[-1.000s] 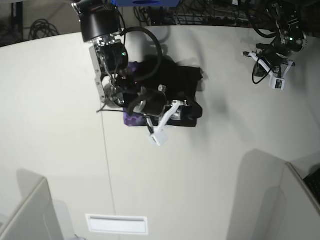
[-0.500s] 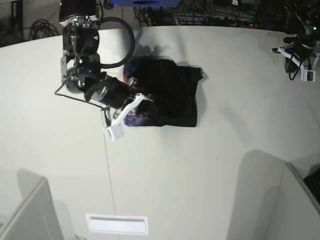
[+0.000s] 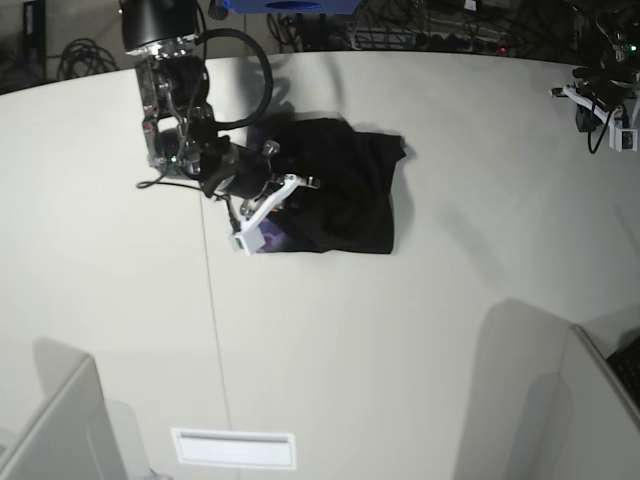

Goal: Fold the T-shirt properly
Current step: 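Press the folded end down with the right gripper and release, then grasp the folded bundle edges with both grippers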

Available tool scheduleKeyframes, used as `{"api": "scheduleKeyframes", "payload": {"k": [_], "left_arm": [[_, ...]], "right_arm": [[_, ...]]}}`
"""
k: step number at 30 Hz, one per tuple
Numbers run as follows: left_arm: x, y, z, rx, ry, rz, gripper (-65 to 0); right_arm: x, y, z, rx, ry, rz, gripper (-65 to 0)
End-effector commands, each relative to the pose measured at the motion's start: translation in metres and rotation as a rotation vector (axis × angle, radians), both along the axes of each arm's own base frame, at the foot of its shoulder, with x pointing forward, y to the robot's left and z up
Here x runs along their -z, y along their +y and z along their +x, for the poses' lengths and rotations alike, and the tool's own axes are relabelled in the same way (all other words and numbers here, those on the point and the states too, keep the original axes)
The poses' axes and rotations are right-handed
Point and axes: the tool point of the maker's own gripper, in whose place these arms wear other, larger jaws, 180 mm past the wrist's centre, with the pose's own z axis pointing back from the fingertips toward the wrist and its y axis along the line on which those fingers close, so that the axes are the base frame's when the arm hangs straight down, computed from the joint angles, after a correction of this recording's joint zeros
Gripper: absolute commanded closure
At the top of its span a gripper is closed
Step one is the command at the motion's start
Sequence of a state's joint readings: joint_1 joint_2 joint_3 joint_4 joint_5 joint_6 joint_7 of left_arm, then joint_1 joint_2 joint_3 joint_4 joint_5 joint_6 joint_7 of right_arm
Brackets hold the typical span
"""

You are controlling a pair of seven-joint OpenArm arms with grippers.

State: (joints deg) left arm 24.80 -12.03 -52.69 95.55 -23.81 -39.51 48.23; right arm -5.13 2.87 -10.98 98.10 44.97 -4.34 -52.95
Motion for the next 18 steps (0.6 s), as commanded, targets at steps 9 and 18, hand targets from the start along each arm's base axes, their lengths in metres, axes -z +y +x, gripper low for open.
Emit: {"api": "scheduleKeyframes", "payload": {"k": [9, 18], "left_arm": [[-0.011, 0.004, 0.006, 0.020, -0.033, 0.022, 0.0], [-0.006, 0.006, 0.003, 0.007, -0.020, 0.011, 0.0]], "right_arm": [[-0.042, 0.049, 0.036, 0.011, -0.075, 0.114, 0.0], [-0.060, 0.120, 0.047, -0.157, -0.077, 0.095, 0.0]]}}
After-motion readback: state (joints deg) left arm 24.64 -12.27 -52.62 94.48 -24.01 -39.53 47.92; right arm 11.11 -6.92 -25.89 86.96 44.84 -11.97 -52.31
